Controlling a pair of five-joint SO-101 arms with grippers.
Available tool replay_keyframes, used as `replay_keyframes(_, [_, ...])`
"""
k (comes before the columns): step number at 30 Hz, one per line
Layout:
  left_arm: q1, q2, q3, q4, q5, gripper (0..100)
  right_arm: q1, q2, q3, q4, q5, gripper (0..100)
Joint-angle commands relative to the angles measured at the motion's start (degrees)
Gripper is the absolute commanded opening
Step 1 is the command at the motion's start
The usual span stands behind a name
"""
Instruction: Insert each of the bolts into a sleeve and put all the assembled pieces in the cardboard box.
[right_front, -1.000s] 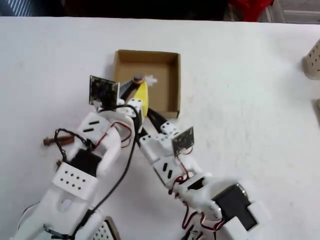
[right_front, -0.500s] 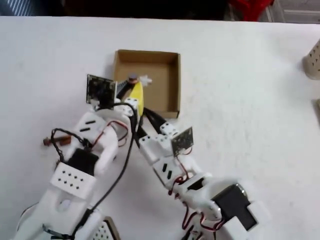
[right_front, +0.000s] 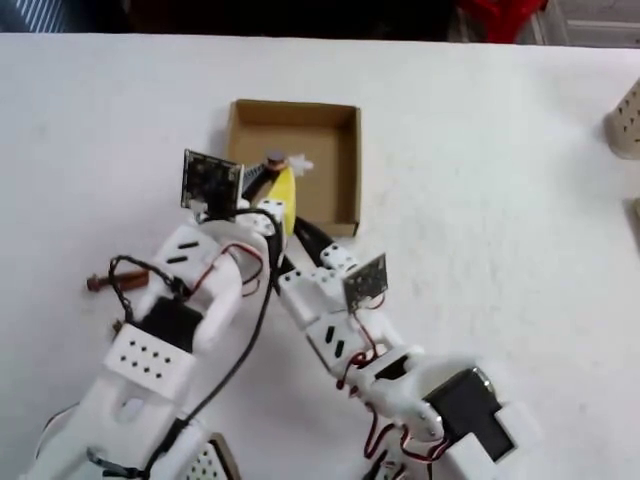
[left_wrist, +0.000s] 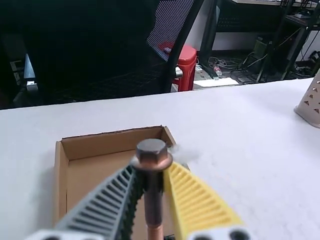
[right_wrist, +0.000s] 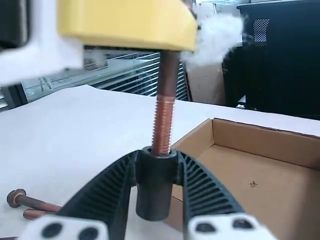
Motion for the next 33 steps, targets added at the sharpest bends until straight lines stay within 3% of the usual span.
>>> replay_keyframes(1, [0.4,0.04,-3.43,0.7,0.53,2,0.22,-0.13,-1.23,-1.45,0.79,1.9])
replay_keyframes(12, [0.48,0.04,-3.69,7.3,0.26,2,0.22,-0.13,-1.14,-1.45,3.6,1.9])
replay_keyframes(18, [0.92,0.04,-3.6,9.41,-3.69,3,0.22,-0.13,-1.14,-1.45,3.52,1.9])
replay_keyframes(21, [0.92,0.04,-3.69,10.46,-3.69,9,0.22,-0.13,-1.14,-1.45,3.52,1.9])
replay_keyframes(27, [0.92,-0.13,-3.52,13.45,0.09,30,0.22,-0.13,-1.14,-1.45,3.52,1.9])
replay_keyframes(33, [0.92,-0.4,-3.87,18.99,-2.37,30,0.4,-0.13,-1.14,-1.45,3.52,1.9])
